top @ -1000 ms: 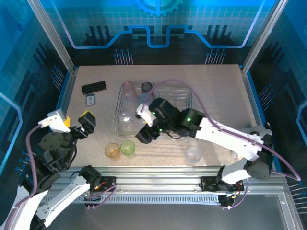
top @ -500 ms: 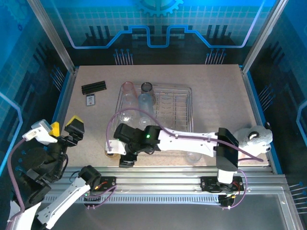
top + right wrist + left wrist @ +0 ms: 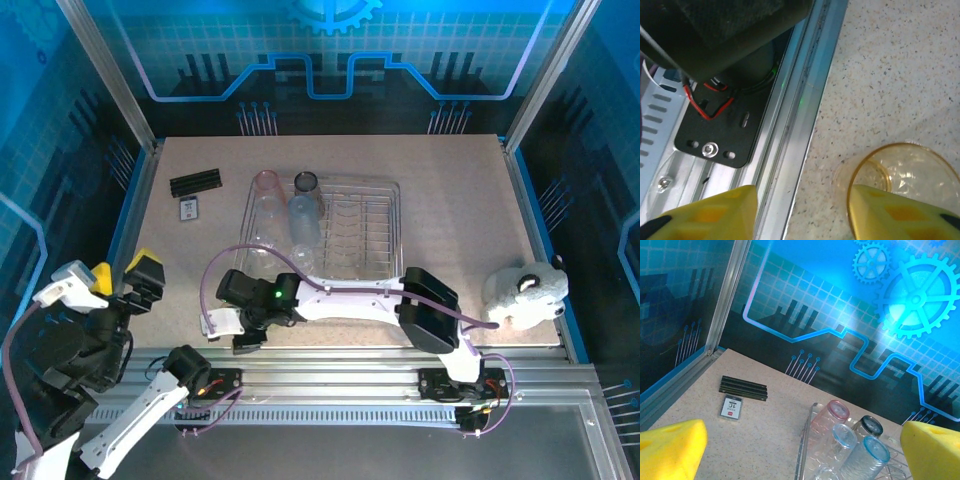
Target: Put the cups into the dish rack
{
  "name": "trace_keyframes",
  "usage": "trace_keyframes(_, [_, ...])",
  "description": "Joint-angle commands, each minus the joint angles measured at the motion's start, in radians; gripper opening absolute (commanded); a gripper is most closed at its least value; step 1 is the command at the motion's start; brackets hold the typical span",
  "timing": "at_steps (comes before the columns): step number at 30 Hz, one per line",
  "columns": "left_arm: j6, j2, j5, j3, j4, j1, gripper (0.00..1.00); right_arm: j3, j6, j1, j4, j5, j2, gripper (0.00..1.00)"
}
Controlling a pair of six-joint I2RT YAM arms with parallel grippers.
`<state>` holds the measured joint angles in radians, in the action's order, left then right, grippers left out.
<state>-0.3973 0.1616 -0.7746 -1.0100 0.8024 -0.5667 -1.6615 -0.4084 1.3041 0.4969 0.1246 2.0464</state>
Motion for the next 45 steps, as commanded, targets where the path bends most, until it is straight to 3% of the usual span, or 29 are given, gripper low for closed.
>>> trace_keyframes(1, [0.031,-0.02,-0.035,-0.021,0.017,0.006,0.99,-0.068,-0.035,0.011,-0.003,0.019,0.048,0.47])
trace_keyframes(15, [0.053,-0.023,-0.046,-0.015,0.026,0.005,0.99,-0.131,-0.033,0.011,0.052,-0.061,0.12,0.42])
trace_keyframes(27, [0.051,-0.024,-0.049,0.01,0.015,0.005,0.99,0.02,-0.043,0.016,-0.138,-0.103,-0.017,0.44])
trace_keyframes(45, [0.04,-0.023,-0.053,0.027,0.02,0.002,0.99,-0.063,0.009,-0.003,-0.01,-0.148,0.098,0.45])
